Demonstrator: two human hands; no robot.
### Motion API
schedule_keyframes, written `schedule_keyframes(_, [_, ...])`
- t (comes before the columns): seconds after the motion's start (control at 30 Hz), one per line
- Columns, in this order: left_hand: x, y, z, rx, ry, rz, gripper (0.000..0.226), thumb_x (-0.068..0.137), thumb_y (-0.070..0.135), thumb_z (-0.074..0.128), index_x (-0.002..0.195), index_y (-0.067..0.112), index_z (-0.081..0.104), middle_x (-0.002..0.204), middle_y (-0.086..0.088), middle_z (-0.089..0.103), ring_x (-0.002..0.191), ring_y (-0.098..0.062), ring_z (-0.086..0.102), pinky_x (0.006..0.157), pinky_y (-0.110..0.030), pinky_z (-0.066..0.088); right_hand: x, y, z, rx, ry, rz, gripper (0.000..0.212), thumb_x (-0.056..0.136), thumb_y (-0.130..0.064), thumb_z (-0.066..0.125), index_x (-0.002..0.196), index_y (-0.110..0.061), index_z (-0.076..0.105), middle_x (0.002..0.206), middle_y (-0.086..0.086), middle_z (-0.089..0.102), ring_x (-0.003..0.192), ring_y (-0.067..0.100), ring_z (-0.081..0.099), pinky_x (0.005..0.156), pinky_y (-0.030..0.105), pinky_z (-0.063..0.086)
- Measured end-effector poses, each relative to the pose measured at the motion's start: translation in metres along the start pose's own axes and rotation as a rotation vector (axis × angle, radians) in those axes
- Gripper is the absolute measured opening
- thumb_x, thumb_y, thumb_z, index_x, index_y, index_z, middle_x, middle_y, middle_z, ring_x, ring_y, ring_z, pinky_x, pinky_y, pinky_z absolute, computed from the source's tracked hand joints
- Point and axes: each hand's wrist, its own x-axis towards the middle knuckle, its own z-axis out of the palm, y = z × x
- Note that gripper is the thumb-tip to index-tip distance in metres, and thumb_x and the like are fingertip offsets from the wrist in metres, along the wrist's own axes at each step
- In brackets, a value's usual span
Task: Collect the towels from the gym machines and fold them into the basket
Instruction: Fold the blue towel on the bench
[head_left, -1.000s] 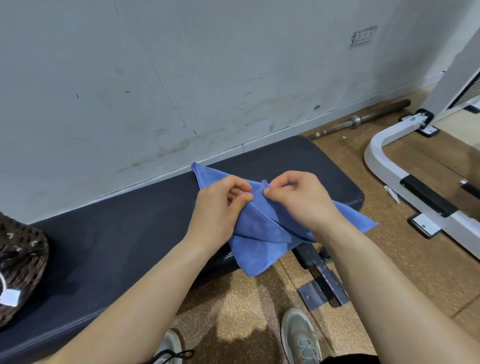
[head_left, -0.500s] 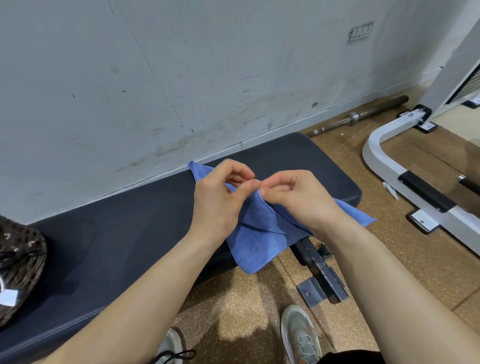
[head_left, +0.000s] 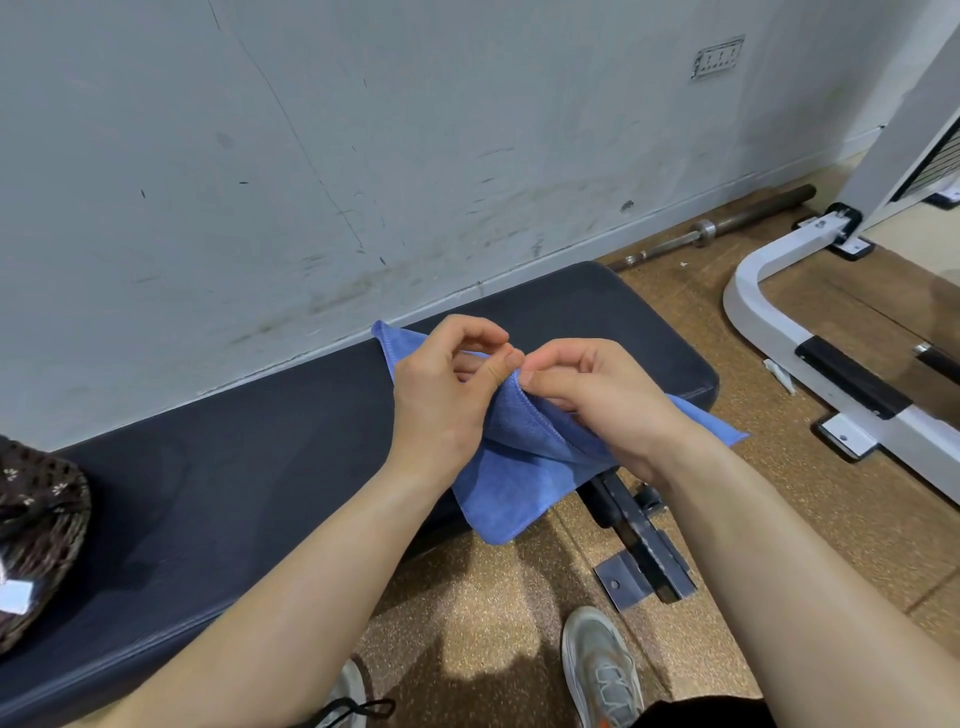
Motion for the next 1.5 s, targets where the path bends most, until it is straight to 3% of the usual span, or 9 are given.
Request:
schedule_keyframes(0.1, [0.003, 0.0, 0.0, -0.038, -0.031, -0.022, 0.014, 0.083, 0.013, 0.078, 0.093, 0.015, 0.069, 0.085, 0.007, 0.072, 0.079, -0.009, 0.068, 0.074, -0.019, 0.053, 0.0, -0.001, 0.001, -0.019, -0.012, -0.034, 0.008, 0.088, -0.012, 0.072, 0.081, -0.008, 0.07, 0.066, 0.001, 0.066, 0.065, 0.001, 0.06, 0.066, 0.016, 0.047])
schedule_keyframes(0.23, [0.004, 0.003, -0.001, -0.045, -0.119, -0.08, 0.005, 0.09, 0.019, 0.071, 0.092, 0.015, 0.067, 0.08, 0.012, 0.07, 0.078, -0.005, 0.066, 0.073, -0.017, 0.052, 0.0, 0.004, 0.0, -0.082, -0.02, -0.078, 0.019, 0.082, -0.022, 0.081, 0.085, -0.008, 0.068, 0.084, 0.029, 0.069, 0.079, 0.025, 0.063, 0.087, 0.049, 0.052])
schedule_keyframes(0.37, [0.004, -0.001, -0.016, 0.085, -0.366, -0.137, 0.018, 0.094, 0.041, 0.061, 0.091, 0.024, 0.066, 0.08, 0.016, 0.067, 0.077, 0.004, 0.06, 0.069, -0.011, 0.045, -0.001, 0.002, -0.002, -0.186, 0.01, -0.15, 0.01, 0.088, -0.017, 0.075, 0.083, -0.015, 0.066, 0.081, 0.003, 0.069, 0.077, 0.011, 0.062, 0.081, 0.037, 0.049])
schedule_keyframes(0.47, [0.005, -0.013, -0.032, 0.587, -0.524, -0.035, 0.037, 0.073, 0.06, 0.073, 0.079, 0.026, 0.06, 0.071, 0.008, 0.058, 0.068, -0.007, 0.052, 0.061, -0.028, 0.041, -0.007, 0.002, -0.005, -0.392, 0.005, -0.24, 0.013, 0.088, -0.021, 0.071, 0.082, -0.024, 0.06, 0.08, -0.011, 0.065, 0.065, 0.014, 0.057, 0.071, 0.034, 0.048])
schedule_keyframes(0.63, [-0.002, -0.013, -0.045, 0.965, -0.497, 0.261, 0.04, 0.076, 0.055, 0.069, 0.065, 0.03, 0.04, 0.077, 0.009, 0.049, 0.086, -0.016, 0.044, 0.064, -0.032, 0.037, -0.026, 0.003, 0.002, -0.674, -0.023, -0.324, 0.016, 0.097, -0.025, 0.059, 0.087, -0.027, 0.047, 0.064, -0.002, 0.057, 0.056, 0.014, 0.045, 0.058, 0.029, 0.039])
schedule_keyframes(0.8, [-0.018, 0.001, -0.073, 0.767, -0.481, 0.23, 0.044, 0.068, 0.05, 0.077, 0.066, 0.018, 0.047, 0.064, 0.002, 0.049, 0.069, -0.016, 0.046, 0.062, -0.037, 0.041, -0.045, -0.003, 0.008, -0.66, -0.043, -0.337, 0.014, 0.101, -0.023, 0.053, 0.091, -0.022, 0.044, 0.054, -0.012, 0.047, 0.053, 0.009, 0.041, 0.054, 0.025, 0.029])
schedule_keyframes(0.97, [-0.046, 0.025, -0.105, 0.442, -0.482, 0.085, 0.037, 0.074, 0.032, 0.084, 0.07, 0.018, 0.05, 0.061, 0.013, 0.045, 0.057, -0.005, 0.039, 0.054, -0.02, 0.03, -0.058, -0.019, 0.024, -0.47, -0.059, -0.308, 0.005, 0.099, -0.025, 0.058, 0.094, -0.024, 0.06, 0.057, 0.002, 0.056, 0.057, 0.008, 0.049, 0.062, 0.033, 0.038])
schedule_keyframes(1.3, [-0.117, 0.022, -0.173, 0.336, -0.293, -0.111, 0.053, 0.072, 0.032, 0.085, 0.114, 0.038, 0.054, 0.104, 0.013, 0.067, 0.096, -0.002, 0.063, 0.082, -0.021, 0.05, -0.076, -0.086, 0.09, -0.413, -0.156, -0.434, 0.012, 0.097, -0.022, 0.059, 0.09, -0.014, 0.065, 0.086, 0.007, 0.071, 0.077, 0.012, 0.063, 0.075, 0.033, 0.049])
schedule_keyframes(1.5, [-0.143, 0.01, -0.22, 0.528, -0.331, -0.124, 0.013, 0.081, 0.033, 0.073, 0.083, 0.027, 0.062, 0.078, 0.011, 0.064, 0.069, -0.004, 0.055, 0.065, -0.027, 0.041, -0.081, -0.112, 0.084, -0.654, -0.056, -0.492, 0.012, 0.099, -0.02, 0.056, 0.092, -0.017, 0.066, 0.089, 0.001, 0.071, 0.083, 0.02, 0.065, 0.065, 0.015, 0.041])
